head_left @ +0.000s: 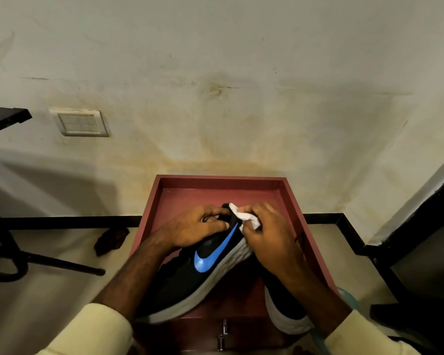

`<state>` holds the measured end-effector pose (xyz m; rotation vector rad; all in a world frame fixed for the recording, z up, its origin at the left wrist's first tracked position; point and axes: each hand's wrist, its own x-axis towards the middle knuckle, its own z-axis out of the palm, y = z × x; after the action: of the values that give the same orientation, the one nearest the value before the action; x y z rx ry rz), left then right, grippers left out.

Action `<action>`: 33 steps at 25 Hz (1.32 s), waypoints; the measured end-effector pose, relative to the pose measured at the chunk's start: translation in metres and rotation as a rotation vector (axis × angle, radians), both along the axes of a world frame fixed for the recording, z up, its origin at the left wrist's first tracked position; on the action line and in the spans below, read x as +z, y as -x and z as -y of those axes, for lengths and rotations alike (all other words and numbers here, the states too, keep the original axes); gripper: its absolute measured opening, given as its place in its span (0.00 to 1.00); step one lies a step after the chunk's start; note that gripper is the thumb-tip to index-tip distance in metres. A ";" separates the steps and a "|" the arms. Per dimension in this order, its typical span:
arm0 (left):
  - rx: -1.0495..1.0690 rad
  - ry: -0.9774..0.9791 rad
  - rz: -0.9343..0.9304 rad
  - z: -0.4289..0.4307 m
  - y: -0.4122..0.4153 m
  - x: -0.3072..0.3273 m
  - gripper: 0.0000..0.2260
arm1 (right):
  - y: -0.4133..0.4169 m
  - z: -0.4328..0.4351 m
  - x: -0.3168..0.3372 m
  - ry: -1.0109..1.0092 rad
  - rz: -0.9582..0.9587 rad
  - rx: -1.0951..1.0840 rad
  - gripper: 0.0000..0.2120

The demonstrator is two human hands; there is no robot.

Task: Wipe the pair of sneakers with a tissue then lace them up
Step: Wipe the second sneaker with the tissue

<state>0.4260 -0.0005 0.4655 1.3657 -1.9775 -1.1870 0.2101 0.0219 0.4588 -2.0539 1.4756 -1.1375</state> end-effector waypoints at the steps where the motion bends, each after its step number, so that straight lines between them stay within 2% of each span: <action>1: 0.003 0.029 0.006 0.000 -0.001 0.001 0.18 | -0.001 -0.004 -0.003 0.026 -0.024 0.051 0.12; 5: 0.027 0.065 -0.001 -0.003 -0.005 0.004 0.26 | 0.004 -0.023 -0.003 0.006 -0.106 0.415 0.10; 7: 0.011 0.124 -0.003 -0.004 -0.004 0.005 0.27 | 0.006 -0.022 0.008 0.013 -0.007 0.326 0.11; 9: -0.036 0.202 0.024 -0.006 -0.001 0.007 0.26 | 0.013 -0.012 0.021 0.088 0.123 0.050 0.12; 11: -0.077 0.304 0.095 -0.007 0.006 0.009 0.25 | 0.017 -0.002 0.025 0.133 0.174 -0.100 0.13; 14: -0.117 0.461 0.177 -0.008 0.012 0.013 0.27 | 0.015 -0.005 0.018 0.136 0.106 -0.029 0.13; 18: -0.134 0.503 0.250 -0.006 0.004 0.011 0.26 | 0.025 -0.015 0.022 0.090 0.040 0.154 0.13; 22: -0.157 0.622 0.328 -0.008 0.012 0.014 0.26 | 0.031 -0.005 0.021 0.127 0.138 -0.001 0.13; 26: -0.134 0.690 0.439 -0.010 0.015 0.017 0.25 | 0.032 -0.010 0.018 0.037 0.138 0.091 0.10; 29: -0.133 0.750 0.454 -0.012 0.016 0.021 0.24 | 0.041 -0.002 0.020 0.066 0.238 0.004 0.13; 33: -0.135 0.821 0.565 -0.007 0.013 0.024 0.22 | 0.037 -0.003 0.012 -0.014 0.144 0.048 0.14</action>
<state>0.4126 0.0062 0.4890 1.1765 -2.5330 0.0692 0.1731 0.0252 0.4707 -1.9434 1.3545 -1.2252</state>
